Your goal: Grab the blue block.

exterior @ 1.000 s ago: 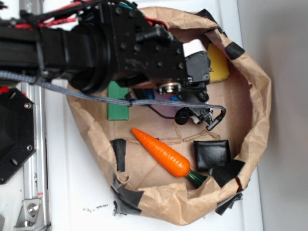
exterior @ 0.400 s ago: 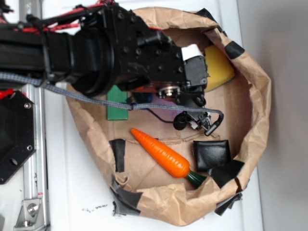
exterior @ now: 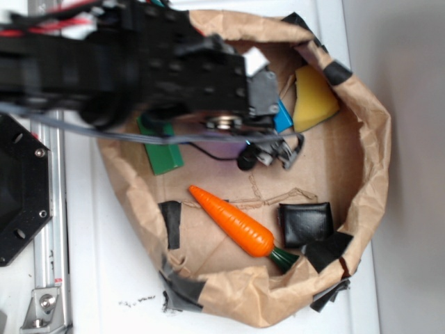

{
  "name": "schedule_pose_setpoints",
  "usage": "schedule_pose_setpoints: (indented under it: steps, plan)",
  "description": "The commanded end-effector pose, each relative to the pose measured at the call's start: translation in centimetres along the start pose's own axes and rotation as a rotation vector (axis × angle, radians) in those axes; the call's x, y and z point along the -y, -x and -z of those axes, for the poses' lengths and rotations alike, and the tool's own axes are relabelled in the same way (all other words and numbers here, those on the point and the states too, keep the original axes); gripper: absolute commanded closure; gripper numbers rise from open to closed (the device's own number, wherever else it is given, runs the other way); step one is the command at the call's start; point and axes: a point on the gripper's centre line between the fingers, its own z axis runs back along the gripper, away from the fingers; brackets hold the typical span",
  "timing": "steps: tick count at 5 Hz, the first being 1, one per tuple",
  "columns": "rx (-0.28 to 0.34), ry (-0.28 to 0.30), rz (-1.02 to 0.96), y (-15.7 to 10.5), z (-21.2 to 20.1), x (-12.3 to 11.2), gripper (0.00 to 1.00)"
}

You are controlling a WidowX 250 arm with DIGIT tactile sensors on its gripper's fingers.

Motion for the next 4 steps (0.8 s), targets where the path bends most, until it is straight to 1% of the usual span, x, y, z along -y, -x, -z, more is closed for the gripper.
schedule_pose_setpoints:
  steps: [1,2,3,4]
  plan:
    - [0.079,0.064,-0.107,-2.4,-2.0,-0.2,0.00]
    - [0.065,0.087,-0.104,-2.6,-1.3,0.4,0.00]
    - [0.060,0.093,-0.085,-2.5,-0.2,0.7,0.00]
    - [0.031,0.119,-0.100,-2.8,0.8,1.3,0.00]
